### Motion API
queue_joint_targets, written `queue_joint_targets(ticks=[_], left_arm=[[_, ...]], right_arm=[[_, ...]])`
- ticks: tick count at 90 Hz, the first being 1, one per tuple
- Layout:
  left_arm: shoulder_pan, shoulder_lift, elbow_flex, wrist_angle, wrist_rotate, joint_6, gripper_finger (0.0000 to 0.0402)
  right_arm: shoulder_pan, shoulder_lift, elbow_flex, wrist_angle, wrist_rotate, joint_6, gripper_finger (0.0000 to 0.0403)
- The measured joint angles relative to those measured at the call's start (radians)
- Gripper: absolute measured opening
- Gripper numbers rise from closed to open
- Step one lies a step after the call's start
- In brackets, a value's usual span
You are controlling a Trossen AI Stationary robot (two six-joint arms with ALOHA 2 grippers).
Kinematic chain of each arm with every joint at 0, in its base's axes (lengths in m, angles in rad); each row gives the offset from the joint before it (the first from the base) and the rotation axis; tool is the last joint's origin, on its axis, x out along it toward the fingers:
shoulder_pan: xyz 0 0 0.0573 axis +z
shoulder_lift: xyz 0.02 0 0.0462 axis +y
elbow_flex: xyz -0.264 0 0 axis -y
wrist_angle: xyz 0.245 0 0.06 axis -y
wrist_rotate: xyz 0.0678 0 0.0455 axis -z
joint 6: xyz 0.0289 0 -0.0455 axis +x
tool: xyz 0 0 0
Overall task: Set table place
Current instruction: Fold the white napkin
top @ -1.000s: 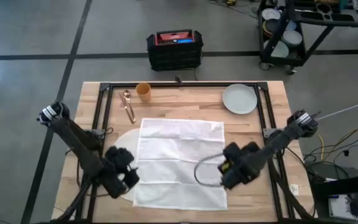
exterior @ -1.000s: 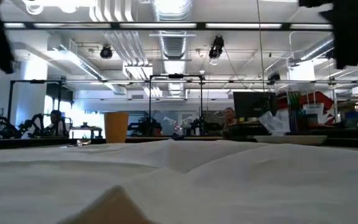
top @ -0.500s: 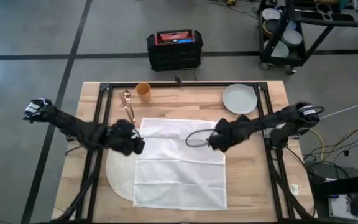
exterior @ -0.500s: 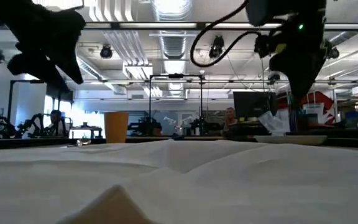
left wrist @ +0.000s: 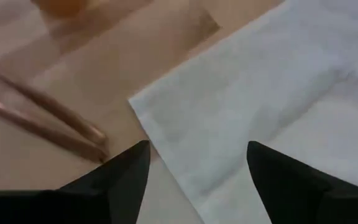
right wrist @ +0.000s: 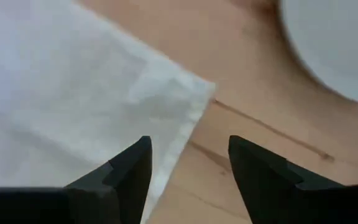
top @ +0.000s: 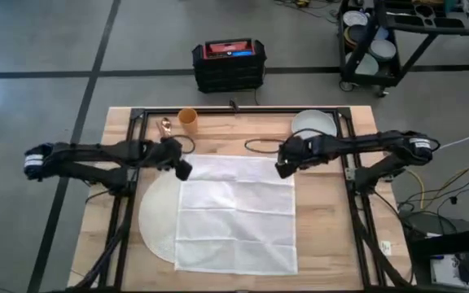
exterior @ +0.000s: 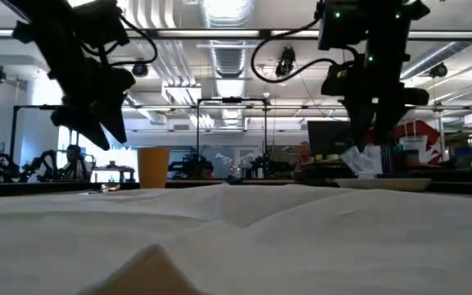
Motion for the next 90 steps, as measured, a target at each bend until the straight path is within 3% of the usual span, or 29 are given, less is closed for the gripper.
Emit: queue_joint_targets(ticks=[30, 48, 67, 90], left_arm=[[0.192, 0.089, -0.002, 0.113, 0.12, 0.268, 0.0259], [0.267, 0.2, -0.002, 0.191, 0.2, 0.29, 0.0254], [0.271, 0.314, 0.008, 0.2, 0.269, 0.29, 0.0254], [0.273, 0.396, 0.01, 0.205, 0.272, 0.289, 0.026]], right_arm=[[-0.076, 0.016, -0.061, 0.133, -0.077, 0.16, 0.0217], [-0.128, 0.02, -0.102, 0.185, -0.104, 0.165, 0.0221], [-0.155, 0.025, -0.14, 0.241, -0.135, 0.138, 0.0214], [-0.184, 0.073, -0.151, 0.257, -0.138, 0.077, 0.0222]])
